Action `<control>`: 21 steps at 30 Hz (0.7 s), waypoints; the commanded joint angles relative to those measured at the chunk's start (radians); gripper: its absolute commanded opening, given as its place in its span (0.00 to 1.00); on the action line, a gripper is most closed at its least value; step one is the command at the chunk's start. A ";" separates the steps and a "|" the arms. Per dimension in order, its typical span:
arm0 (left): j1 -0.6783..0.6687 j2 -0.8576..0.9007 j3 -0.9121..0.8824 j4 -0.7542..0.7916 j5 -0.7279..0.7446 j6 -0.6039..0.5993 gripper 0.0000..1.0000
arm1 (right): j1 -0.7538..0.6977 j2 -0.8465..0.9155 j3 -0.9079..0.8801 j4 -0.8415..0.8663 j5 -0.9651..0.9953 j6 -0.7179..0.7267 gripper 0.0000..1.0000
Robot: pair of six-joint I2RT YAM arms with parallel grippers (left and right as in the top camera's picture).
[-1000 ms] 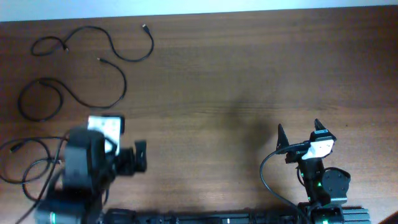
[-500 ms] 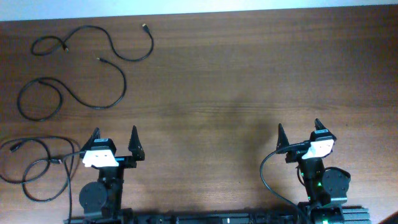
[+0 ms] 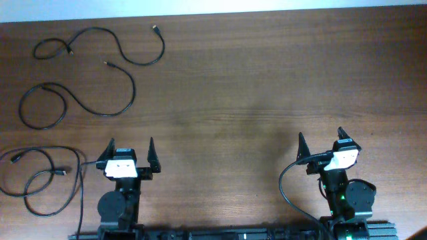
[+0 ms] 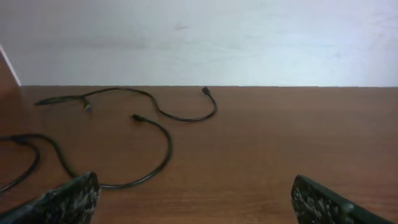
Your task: Untangle cables
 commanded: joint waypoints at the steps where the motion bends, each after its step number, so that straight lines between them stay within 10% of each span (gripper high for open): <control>1: 0.028 -0.009 -0.005 0.000 -0.032 -0.040 0.99 | -0.003 -0.006 -0.005 -0.008 0.005 -0.003 0.99; 21: 0.032 -0.009 -0.005 0.002 -0.021 -0.039 0.99 | -0.003 -0.006 -0.005 -0.008 0.005 -0.003 0.99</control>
